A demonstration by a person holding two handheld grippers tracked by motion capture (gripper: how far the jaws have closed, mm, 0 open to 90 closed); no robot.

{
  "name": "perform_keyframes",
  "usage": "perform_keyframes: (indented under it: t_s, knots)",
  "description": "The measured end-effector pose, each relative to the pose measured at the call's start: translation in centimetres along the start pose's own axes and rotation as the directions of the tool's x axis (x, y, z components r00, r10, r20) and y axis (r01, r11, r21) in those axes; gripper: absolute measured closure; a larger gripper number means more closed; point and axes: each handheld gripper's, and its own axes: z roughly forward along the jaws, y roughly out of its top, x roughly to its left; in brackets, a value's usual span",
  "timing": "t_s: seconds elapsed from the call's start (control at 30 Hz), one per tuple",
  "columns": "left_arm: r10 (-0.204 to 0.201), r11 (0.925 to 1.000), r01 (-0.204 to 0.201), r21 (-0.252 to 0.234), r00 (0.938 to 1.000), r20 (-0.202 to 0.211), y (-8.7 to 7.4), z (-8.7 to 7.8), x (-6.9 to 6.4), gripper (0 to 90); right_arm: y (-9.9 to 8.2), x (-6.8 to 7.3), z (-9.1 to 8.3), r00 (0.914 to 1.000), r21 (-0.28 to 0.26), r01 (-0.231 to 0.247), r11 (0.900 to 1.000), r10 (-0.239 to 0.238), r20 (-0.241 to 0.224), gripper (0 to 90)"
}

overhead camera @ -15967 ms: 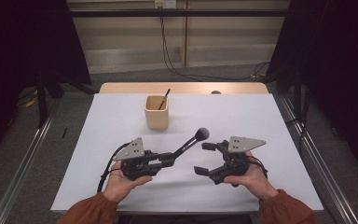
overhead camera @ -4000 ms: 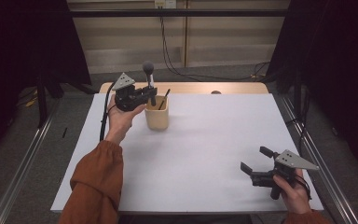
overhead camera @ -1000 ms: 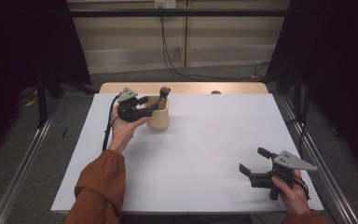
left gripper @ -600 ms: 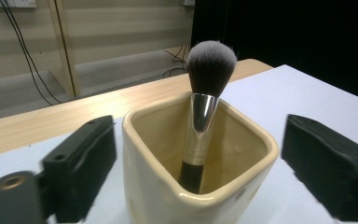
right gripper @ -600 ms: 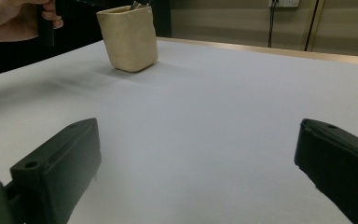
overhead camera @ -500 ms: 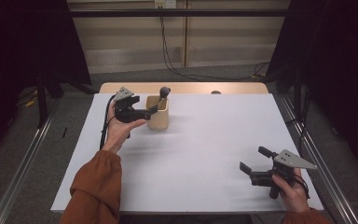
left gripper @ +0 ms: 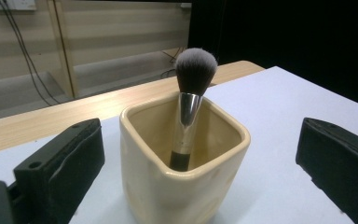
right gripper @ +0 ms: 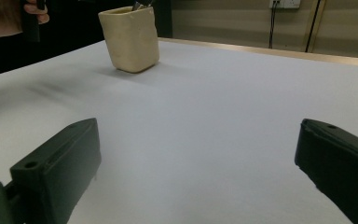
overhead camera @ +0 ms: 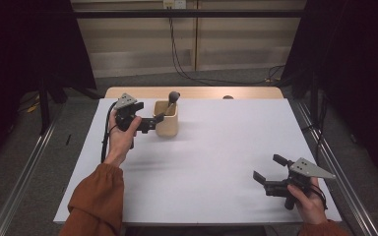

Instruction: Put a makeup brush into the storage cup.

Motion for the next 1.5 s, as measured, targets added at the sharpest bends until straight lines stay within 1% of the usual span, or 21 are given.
perform_keyframes:
  t_s: [0.03, 0.1, 0.3, 0.37, 0.43, 0.47, 0.5, 0.6, 0.7, 0.8, 0.87, 0.9, 0.97, 1.03, 1.07, 1.1, 1.17, 1.2, 1.3, 1.4, 1.5]
  knots:
    - [0.005, 1.0000, -0.005, -0.003, 1.0000, 0.003, -0.1, -0.2, -0.1, 2.4, 0.0, 0.0, 0.0, 1.0000, 0.000, 0.001, 1.0000, -0.001, -0.001, 0.0]
    - [0.008, 1.0000, -0.008, 0.002, 0.9999, -0.008, -0.1, -0.5, -0.3, 2.2, 0.1, 0.2, -0.1, 1.0000, -0.002, -0.003, 1.0000, 0.003, 0.002, 0.0]
    - [0.025, 0.9992, -0.025, -0.030, 0.9995, -0.020, -0.4, -1.9, -0.7, 2.4, 0.2, 0.3, -0.1, 0.9999, -0.002, 0.011, 0.9999, -0.011, 0.007, 0.0]
    - [0.039, 0.9986, -0.039, -0.037, 0.9992, -0.004, -0.5, -2.3, -0.7, 2.2, 0.2, 0.3, -0.1, 0.9999, -0.005, 0.006, 1.0000, -0.006, 0.010, 0.0]
    - [0.056, 0.9976, -0.057, -0.041, 0.9983, -0.011, -0.6, -2.8, -0.9, 2.1, 0.2, 0.3, -0.1, 0.9999, -0.007, 0.006, 1.0000, -0.006, 0.012, 0.0]
    - [0.046, 0.9981, -0.046, -0.042, 0.9989, -0.005, -0.8, -3.0, -1.0, 1.9, 0.2, 0.3, -0.1, 0.9999, -0.007, 0.006, 1.0000, -0.006, 0.012, 0.0]
    - [0.051, 0.9980, -0.051, -0.037, 0.9987, -0.001, -0.8, -3.2, -1.0, 1.9, 0.2, 0.3, -0.1, 0.9999, -0.007, 0.008, 0.9999, -0.008, 0.011, 0.0]
    - [0.055, 0.9980, -0.056, -0.032, 0.9984, -0.013, -1.2, -3.8, -1.3, 1.9, 0.2, 0.3, -0.1, 0.9999, -0.008, 0.009, 0.9999, -0.009, 0.012, 0.0]
    - [0.061, 0.9974, -0.062, -0.038, 0.9980, -0.014, -1.5, -4.4, -1.4, 2.0, 0.2, 0.3, -0.2, 0.9999, -0.009, 0.010, 0.9999, -0.009, 0.012, 0.0]
    - [0.037, 0.9984, -0.038, -0.043, 0.9992, -0.012, -1.9, -4.8, -1.6, 2.1, 0.2, 0.3, -0.2, 0.9999, -0.010, 0.010, 0.9999, -0.009, 0.012, 0.0]
    - [0.017, 0.9986, -0.016, -0.051, 0.9998, 0.005, -2.2, -5.1, -1.6, 2.0, 0.2, 0.3, -0.2, 0.9999, -0.009, 0.010, 0.9999, -0.010, 0.012, 0.0]
    - [0.017, 0.9986, -0.017, -0.050, 0.9998, 0.012, -2.3, -5.3, -1.7, 2.0, 0.2, 0.3, -0.2, 0.9999, -0.009, 0.010, 0.9999, -0.010, 0.012, 0.0]
    - [0.039, 0.9980, -0.039, -0.051, 0.9992, 0.010, -2.5, -5.7, -2.0, 2.0, 0.2, 0.3, -0.2, 0.9999, -0.009, 0.010, 0.9999, -0.010, 0.014, 0.0]
    - [0.038, 0.9983, -0.037, -0.046, 0.9991, 0.016, -2.7, -6.1, -2.2, 2.0, 0.2, 0.3, -0.2, 0.9999, -0.010, 0.009, 0.9999, -0.009, 0.014, 0.0]
    - [0.035, 0.9979, -0.034, -0.056, 0.9992, 0.018, -2.9, -6.4, -2.3, 2.0, 0.2, 0.3, -0.2, 0.9999, -0.009, 0.008, 0.9999, -0.008, 0.014, 0.0]
    - [0.043, 0.9976, -0.042, -0.055, 0.9990, 0.014, -3.0, -6.7, -2.3, 2.0, 0.2, 0.3, -0.3, 0.9999, -0.010, 0.008, 0.9999, -0.008, 0.014, 0.0]
    - [0.040, 0.9975, -0.039, -0.058, 0.9991, 0.014, -3.3, -7.1, -2.6, 2.0, 0.2, 0.3, -0.3, 0.9999, -0.010, 0.008, 0.9999, -0.008, 0.015, 0.0]
    - [0.049, 0.9976, -0.048, -0.049, 0.9987, 0.012, -3.4, -7.4, -2.6, 2.0, 0.2, 0.3, -0.3, 0.9999, -0.009, 0.008, 0.9999, -0.008, 0.015, 0.0]
    - [0.041, 0.9975, -0.041, -0.058, 0.9991, -0.006, -3.8, -8.0, -2.8, 2.0, 0.2, 0.3, -0.3, 0.9998, -0.008, 0.009, 0.9999, -0.009, 0.017, 0.0]
    - [0.039, 0.9974, -0.040, -0.059, 0.9991, -0.013, -4.4, -8.7, -2.8, 2.0, 0.2, 0.3, -0.3, 0.9998, -0.009, 0.011, 0.9999, -0.011, 0.016, 0.0]
    - [0.035, 0.9981, -0.036, -0.049, 0.9992, -0.020, -5.1, -9.2, -3.0, 2.0, 0.2, 0.3, -0.4, 0.9998, -0.009, 0.012, 0.9999, -0.012, 0.017, 0.0]
